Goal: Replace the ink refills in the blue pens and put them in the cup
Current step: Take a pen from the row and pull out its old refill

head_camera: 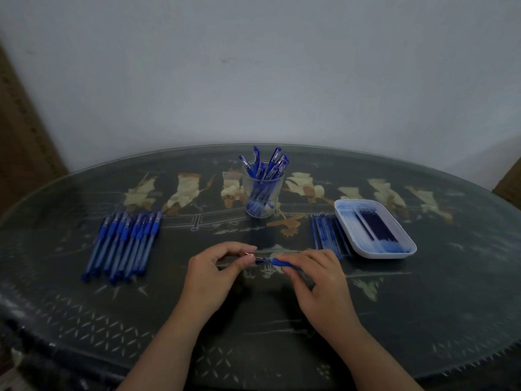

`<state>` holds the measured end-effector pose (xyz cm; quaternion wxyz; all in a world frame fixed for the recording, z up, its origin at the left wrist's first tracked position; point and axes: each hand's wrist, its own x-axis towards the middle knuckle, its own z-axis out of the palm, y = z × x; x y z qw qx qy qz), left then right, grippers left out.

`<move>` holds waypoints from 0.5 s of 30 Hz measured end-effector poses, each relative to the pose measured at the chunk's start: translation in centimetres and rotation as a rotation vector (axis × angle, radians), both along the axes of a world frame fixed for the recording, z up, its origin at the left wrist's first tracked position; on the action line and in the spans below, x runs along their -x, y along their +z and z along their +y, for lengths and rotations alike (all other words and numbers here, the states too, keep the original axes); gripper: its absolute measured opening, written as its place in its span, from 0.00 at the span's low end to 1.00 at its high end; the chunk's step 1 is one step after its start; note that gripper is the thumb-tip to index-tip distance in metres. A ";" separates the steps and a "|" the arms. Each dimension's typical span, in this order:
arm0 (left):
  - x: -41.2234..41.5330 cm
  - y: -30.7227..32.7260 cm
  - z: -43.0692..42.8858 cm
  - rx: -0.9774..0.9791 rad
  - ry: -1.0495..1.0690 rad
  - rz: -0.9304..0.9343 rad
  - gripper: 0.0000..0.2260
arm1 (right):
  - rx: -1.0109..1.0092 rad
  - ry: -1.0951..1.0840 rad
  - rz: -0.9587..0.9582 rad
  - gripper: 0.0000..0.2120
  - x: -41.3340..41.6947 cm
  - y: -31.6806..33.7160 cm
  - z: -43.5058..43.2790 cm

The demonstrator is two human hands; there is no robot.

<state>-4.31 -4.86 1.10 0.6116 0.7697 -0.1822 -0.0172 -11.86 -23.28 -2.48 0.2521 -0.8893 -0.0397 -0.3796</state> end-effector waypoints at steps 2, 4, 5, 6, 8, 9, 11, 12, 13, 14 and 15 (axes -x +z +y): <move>-0.1 0.1 0.3 0.036 0.032 -0.003 0.09 | -0.007 -0.015 0.001 0.11 0.0 0.0 0.0; -0.4 0.2 1.0 -0.042 0.064 -0.139 0.10 | -0.011 -0.025 0.007 0.11 0.0 0.0 -0.1; -0.6 0.2 1.4 -0.113 0.070 -0.244 0.10 | -0.013 -0.027 0.010 0.12 0.0 0.0 -0.1; -0.9 0.2 1.9 -0.172 0.070 -0.330 0.11 | -0.016 -0.028 0.013 0.12 0.0 0.0 -0.2; -1.7 0.4 3.0 -0.293 0.049 -0.424 0.12 | -0.022 -0.025 0.012 0.11 -0.1 0.0 -0.2; -2.1 0.3 3.5 -0.373 0.042 -0.456 0.12 | -0.020 -0.025 0.008 0.11 0.0 0.0 -0.1; -2.4 0.2 4.1 -0.539 0.010 -0.514 0.11 | -0.014 -0.025 0.001 0.11 0.0 0.0 0.0; -2.5 0.0 4.2 -0.624 -0.008 -0.533 0.10 | -0.011 -0.024 -0.003 0.11 -0.1 0.1 0.0; -2.4 0.1 4.0 -0.703 -0.025 -0.524 0.10 | -0.007 -0.023 -0.009 0.11 -0.1 0.0 0.0; -2.3 0.0 3.8 -0.748 -0.038 -0.491 0.10 | -0.003 -0.022 -0.016 0.11 -0.1 0.0 0.0; -2.3 0.1 3.6 -0.750 -0.044 -0.453 0.11 | 0.001 -0.022 -0.021 0.11 -0.1 0.0 0.1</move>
